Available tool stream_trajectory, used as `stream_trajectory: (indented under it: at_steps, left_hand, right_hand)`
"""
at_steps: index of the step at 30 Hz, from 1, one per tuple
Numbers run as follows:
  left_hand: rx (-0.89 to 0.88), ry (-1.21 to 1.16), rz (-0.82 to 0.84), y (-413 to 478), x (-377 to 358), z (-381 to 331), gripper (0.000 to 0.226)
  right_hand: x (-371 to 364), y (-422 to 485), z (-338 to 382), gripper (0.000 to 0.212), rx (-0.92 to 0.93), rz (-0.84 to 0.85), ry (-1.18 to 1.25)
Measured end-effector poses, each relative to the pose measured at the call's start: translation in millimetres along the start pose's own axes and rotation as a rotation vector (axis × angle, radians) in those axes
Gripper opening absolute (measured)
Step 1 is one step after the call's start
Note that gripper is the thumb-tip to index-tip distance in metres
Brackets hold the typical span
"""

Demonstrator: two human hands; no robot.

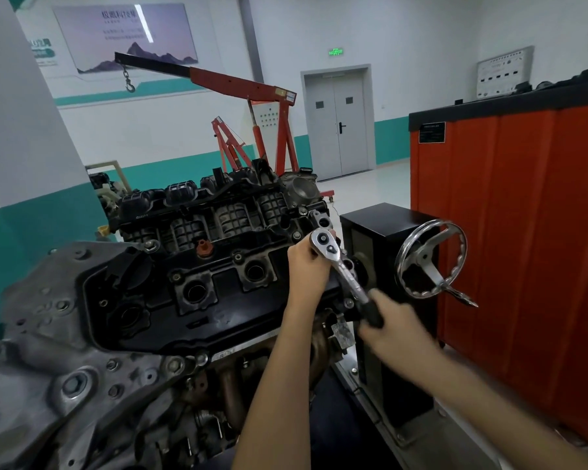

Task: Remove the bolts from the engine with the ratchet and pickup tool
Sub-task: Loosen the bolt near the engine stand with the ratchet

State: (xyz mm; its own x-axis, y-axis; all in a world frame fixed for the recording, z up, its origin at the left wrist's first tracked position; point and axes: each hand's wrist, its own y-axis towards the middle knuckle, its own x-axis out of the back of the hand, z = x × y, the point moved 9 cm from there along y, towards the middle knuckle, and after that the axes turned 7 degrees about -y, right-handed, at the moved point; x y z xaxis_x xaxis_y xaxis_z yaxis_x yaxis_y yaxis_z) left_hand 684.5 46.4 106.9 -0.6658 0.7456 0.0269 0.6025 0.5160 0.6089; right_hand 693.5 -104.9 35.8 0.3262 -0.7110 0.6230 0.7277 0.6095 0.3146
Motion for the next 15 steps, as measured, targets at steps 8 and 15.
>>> stream_trajectory:
  at_steps: [8, 15]
  left_hand:
    - [-0.011, 0.083, 0.022, 7, 1, 0, 0.056]
    - [0.012, 0.065, 0.028, 5, 2, -4, 0.017]
  right_hand:
    - [-31, -2, 13, 0.018, -0.044, 0.019, 0.167]
    - [85, 76, 26, 0.018, 0.361, 0.153, -0.819]
